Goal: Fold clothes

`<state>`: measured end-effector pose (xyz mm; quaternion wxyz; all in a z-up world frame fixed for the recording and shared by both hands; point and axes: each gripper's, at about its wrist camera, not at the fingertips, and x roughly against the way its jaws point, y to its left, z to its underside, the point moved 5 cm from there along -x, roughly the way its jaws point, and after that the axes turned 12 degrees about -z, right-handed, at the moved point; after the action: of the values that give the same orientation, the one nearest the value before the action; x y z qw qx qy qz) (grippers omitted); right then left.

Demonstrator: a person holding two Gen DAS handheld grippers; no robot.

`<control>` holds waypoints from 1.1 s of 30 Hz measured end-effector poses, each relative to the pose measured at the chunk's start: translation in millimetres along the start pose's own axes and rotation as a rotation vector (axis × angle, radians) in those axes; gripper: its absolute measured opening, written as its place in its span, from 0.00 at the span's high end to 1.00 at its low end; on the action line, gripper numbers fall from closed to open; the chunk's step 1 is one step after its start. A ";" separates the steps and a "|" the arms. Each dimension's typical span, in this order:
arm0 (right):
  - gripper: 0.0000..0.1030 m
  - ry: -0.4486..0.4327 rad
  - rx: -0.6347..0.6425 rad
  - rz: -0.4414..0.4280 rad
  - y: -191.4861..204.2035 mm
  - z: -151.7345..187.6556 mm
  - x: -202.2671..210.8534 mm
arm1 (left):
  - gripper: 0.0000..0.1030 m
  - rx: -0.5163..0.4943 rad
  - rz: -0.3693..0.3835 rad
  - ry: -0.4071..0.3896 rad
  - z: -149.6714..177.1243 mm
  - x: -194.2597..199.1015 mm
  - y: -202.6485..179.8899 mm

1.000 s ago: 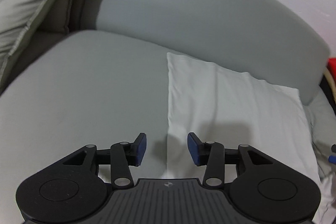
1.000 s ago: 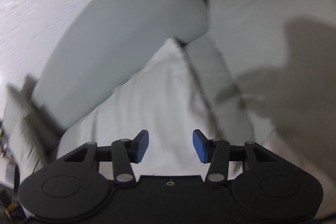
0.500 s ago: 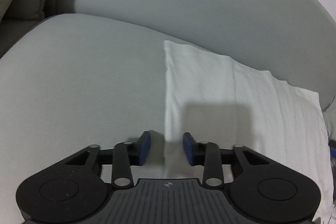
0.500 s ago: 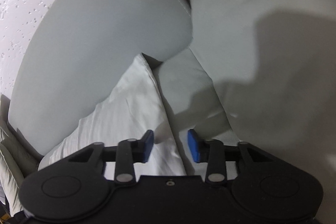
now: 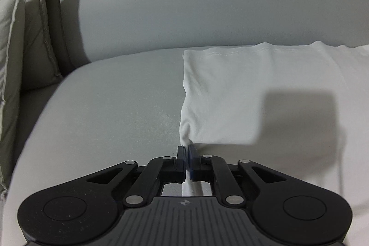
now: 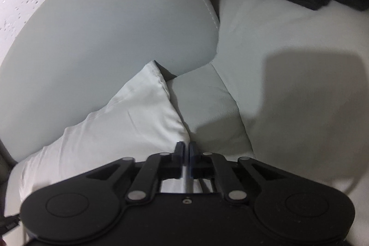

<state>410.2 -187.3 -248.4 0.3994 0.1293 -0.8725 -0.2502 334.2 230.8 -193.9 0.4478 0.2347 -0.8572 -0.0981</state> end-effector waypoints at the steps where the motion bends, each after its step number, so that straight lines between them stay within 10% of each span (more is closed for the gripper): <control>1: 0.85 0.008 -0.013 -0.008 -0.3 0.0 6.0 | 0.77 0.017 -0.003 0.008 0.7 5.0 5.1; 8: 0.63 -0.037 -0.030 -0.115 7.7 -1.3 95.2 | 0.69 0.110 0.023 -0.108 25.1 90.3 60.0; 14: 0.63 -0.064 -0.020 -0.254 35.9 11.6 197.5 | 0.69 0.212 0.201 -0.302 45.6 204.4 98.7; 18: 0.50 -0.096 0.011 -0.324 53.4 16.4 244.1 | 0.68 0.265 0.281 -0.295 55.3 220.6 100.4; 23: 0.50 -0.027 -0.075 -0.287 33.2 30.1 197.8 | 0.81 0.270 0.248 -0.150 75.0 169.1 63.9; 25: 0.69 -0.009 -0.131 -0.236 17.6 37.6 167.0 | 0.97 0.288 0.252 -0.080 81.6 139.8 45.5; 33: 0.78 0.135 -0.161 -0.273 -0.6 60.7 60.9 | 0.94 0.163 0.041 -0.050 87.0 72.2 2.0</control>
<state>324.5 -193.6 -243.9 0.4284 0.2308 -0.7951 -0.3619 227.5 193.4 -191.6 0.4074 0.2502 -0.8779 -0.0246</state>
